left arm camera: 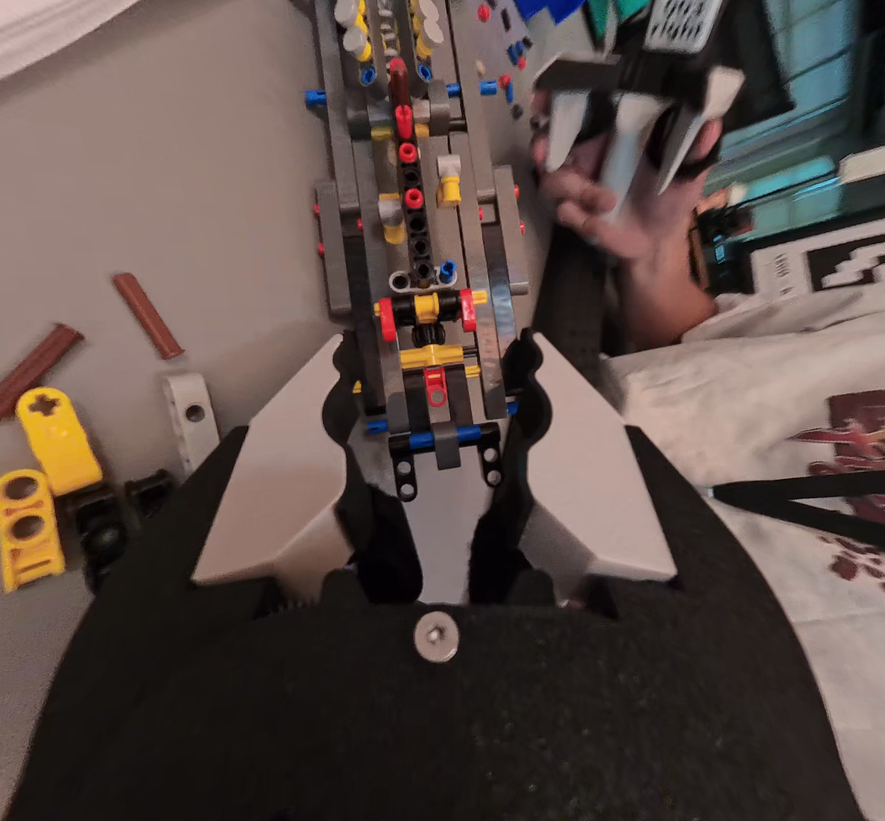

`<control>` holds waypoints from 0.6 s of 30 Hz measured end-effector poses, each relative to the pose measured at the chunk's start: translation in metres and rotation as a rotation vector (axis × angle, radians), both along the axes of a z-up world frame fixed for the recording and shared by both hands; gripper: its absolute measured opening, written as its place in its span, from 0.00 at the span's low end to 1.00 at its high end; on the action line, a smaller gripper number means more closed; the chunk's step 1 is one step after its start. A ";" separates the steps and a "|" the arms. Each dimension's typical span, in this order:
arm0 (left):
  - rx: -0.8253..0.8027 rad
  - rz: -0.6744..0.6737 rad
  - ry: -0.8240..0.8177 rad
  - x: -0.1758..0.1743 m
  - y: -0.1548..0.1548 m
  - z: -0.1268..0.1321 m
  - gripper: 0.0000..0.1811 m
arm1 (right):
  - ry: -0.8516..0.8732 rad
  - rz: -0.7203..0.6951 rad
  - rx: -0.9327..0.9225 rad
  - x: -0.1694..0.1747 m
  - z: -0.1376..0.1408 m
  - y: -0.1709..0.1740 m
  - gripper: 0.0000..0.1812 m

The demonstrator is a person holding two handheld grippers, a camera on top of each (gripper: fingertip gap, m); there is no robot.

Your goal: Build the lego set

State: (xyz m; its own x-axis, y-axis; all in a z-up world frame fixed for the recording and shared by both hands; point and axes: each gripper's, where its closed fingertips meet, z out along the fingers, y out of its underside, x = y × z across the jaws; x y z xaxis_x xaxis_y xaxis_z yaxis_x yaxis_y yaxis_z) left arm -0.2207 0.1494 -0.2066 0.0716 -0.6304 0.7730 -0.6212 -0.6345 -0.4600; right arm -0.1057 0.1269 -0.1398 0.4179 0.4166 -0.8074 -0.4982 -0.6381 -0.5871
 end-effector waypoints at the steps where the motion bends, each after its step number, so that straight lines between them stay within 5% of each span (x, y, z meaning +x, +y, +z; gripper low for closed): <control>1: -0.041 0.017 -0.016 0.001 0.001 0.002 0.36 | -0.008 0.000 -0.047 -0.010 -0.010 0.005 0.45; 4: -0.164 0.056 -0.067 0.004 0.001 0.008 0.36 | -0.010 -0.009 -0.187 -0.027 -0.039 0.028 0.50; 8: -0.233 0.084 -0.161 0.008 0.000 0.023 0.36 | 0.190 -0.039 -0.238 -0.034 -0.031 0.059 0.53; 11: -0.230 0.097 -0.216 0.011 -0.001 0.032 0.36 | 0.317 -0.057 -0.216 -0.032 -0.023 0.073 0.46; 18: -0.146 0.121 -0.336 0.021 -0.005 0.054 0.36 | 0.536 -0.029 -0.029 -0.036 0.014 0.080 0.45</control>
State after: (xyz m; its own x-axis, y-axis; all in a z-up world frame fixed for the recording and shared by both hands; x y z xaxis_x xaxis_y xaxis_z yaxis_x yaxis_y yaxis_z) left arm -0.1993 0.1446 -0.1522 -0.1336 -0.5144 0.8471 -0.3679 -0.7679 -0.5244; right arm -0.1413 0.2073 -0.1259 -0.0451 0.3853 -0.9217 -0.7412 -0.6315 -0.2277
